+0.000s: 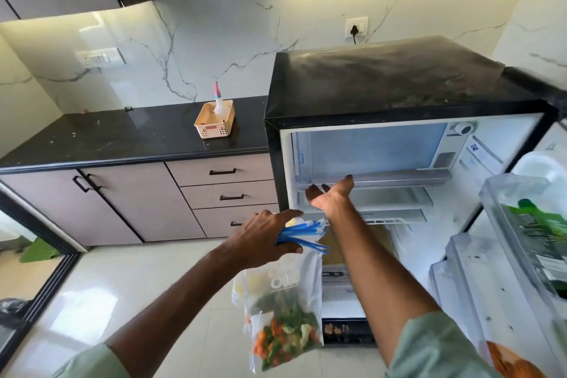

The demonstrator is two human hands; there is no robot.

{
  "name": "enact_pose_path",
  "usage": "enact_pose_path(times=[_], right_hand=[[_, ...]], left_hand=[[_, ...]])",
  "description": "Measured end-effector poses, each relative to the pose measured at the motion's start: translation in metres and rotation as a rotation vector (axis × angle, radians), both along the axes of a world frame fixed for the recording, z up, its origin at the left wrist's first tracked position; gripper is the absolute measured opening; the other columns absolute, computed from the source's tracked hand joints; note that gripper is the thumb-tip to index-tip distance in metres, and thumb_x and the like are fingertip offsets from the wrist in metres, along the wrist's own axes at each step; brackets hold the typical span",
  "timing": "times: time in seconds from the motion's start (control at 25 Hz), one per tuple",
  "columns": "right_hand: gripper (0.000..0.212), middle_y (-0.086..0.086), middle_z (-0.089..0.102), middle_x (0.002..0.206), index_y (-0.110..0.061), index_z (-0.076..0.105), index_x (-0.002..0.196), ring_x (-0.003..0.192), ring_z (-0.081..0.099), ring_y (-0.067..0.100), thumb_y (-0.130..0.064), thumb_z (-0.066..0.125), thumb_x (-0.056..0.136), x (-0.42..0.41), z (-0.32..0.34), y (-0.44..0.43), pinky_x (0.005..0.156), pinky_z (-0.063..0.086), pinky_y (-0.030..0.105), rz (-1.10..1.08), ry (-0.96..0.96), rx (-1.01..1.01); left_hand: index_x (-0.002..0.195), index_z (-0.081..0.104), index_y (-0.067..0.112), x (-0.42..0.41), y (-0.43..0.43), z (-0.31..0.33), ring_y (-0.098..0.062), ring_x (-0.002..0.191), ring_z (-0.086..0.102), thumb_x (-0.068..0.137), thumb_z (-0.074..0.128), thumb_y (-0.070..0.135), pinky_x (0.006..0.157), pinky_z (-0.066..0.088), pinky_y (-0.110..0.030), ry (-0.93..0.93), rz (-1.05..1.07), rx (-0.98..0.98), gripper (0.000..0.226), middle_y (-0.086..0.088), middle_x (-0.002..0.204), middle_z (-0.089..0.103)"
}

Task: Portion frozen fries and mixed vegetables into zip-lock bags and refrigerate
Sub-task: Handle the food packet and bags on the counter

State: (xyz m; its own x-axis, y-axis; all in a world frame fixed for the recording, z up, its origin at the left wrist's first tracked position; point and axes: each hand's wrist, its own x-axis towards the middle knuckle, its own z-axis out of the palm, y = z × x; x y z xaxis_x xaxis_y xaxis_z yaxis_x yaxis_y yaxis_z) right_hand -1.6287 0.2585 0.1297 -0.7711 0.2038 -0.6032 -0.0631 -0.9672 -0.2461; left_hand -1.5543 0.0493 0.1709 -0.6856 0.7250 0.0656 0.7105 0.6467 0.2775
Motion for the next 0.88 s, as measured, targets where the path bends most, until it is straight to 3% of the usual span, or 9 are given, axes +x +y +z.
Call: enact_pose_path(times=[0.12,0.24,0.44,0.6,0.68,0.76,0.88], right_hand=[[0.072,0.015,0.064,0.133,-0.014,0.059,0.133,0.114,0.063,0.03,-0.074,0.038,0.097,-0.003,-0.009,0.005,0.102,0.05,0.041,0.004,-0.082,0.001],[0.078,0.014,0.064,0.13,-0.012,0.063,0.132,0.121,0.06,0.03,-0.076,0.033,0.098,0.0,-0.003,0.008,0.103,0.047,0.039,0.001,-0.035,0.012],[0.06,0.011,0.057,0.136,-0.02,0.055,0.136,0.122,0.057,0.029,-0.065,0.044,0.099,-0.004,0.007,0.01,0.106,0.047,0.041,-0.004,-0.084,0.051],[0.069,0.013,0.063,0.13,-0.013,0.058,0.131,0.115,0.062,0.027,-0.07,0.04,0.098,-0.009,-0.008,0.008,0.094,0.05,0.037,0.009,-0.104,0.059],[0.074,0.012,0.066,0.114,-0.012,0.062,0.121,0.098,0.064,0.024,-0.076,0.036,0.096,-0.012,-0.012,0.009,0.082,0.052,0.033,0.011,-0.116,0.061],[0.078,0.008,0.059,0.09,-0.014,0.065,0.104,0.076,0.056,0.019,-0.083,0.032,0.093,-0.014,-0.013,0.012,0.067,0.046,0.027,-0.011,-0.141,0.063],[0.086,0.003,0.047,0.077,-0.014,0.069,0.093,0.065,0.044,0.016,-0.09,0.028,0.089,-0.013,-0.017,0.013,0.06,0.036,0.023,-0.033,-0.167,0.079]], left_hand=[[0.151,0.044,0.029,0.006,-0.008,-0.006,-0.027,0.093,0.065,0.087,0.073,0.057,0.083,0.051,-0.038,-0.016,0.026,-0.003,0.075,-0.005,0.11,0.075],[0.15,0.044,0.029,0.012,-0.016,-0.009,-0.024,0.09,0.064,0.087,0.073,0.058,0.084,0.054,-0.04,-0.033,0.04,-0.019,0.075,-0.004,0.11,0.075],[0.149,0.044,0.03,0.012,-0.022,-0.004,-0.013,0.074,0.053,0.087,0.073,0.059,0.077,0.053,-0.035,-0.017,0.064,-0.019,0.075,-0.002,0.103,0.075],[0.15,0.044,0.029,0.012,-0.023,0.001,-0.01,0.07,0.055,0.088,0.073,0.056,0.073,0.051,-0.029,-0.01,0.048,-0.004,0.074,0.0,0.102,0.076],[0.151,0.043,0.028,0.009,-0.024,0.002,-0.01,0.07,0.056,0.088,0.072,0.056,0.072,0.053,-0.028,-0.007,0.045,-0.009,0.074,0.0,0.103,0.075],[0.151,0.042,0.028,0.007,-0.024,0.002,-0.01,0.07,0.056,0.088,0.072,0.056,0.072,0.053,-0.028,-0.009,0.04,-0.007,0.075,0.0,0.103,0.075],[0.151,0.044,0.027,0.005,-0.024,-0.002,-0.01,0.068,0.056,0.088,0.072,0.055,0.072,0.053,-0.029,-0.007,0.032,0.014,0.074,-0.001,0.102,0.076]])
